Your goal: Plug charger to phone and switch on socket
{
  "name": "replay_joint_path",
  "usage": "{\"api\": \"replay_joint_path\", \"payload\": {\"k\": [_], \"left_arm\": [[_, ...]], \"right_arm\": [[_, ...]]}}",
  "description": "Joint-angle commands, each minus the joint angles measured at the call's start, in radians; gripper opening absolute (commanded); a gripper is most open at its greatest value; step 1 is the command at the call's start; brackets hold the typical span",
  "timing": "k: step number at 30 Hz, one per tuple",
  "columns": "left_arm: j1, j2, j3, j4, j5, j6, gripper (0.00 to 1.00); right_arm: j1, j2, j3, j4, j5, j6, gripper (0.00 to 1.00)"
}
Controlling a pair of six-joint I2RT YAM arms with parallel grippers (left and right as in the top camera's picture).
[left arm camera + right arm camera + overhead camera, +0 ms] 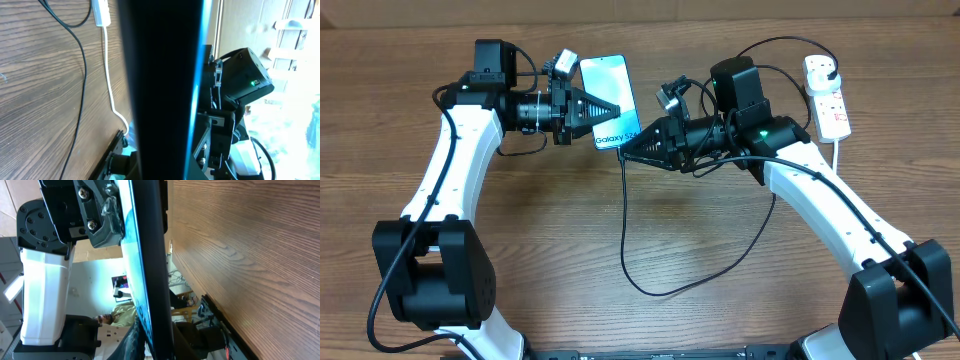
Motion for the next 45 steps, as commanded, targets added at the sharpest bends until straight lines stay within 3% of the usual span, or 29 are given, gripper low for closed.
{"api": "replay_joint_path", "payload": {"k": [1,45], "left_arm": [[-0.002,-0.002,0.001,0.005,0.023,0.0,0.04],[-0.002,-0.002,0.001,0.061,0.077,-0.06,0.04]], "right_arm": [[0.01,-0.018,0.02,0.012,-0.021,0.001,0.12],[0.03,-0.018,0.02,0.059,-0.009,0.004,0.04]]}}
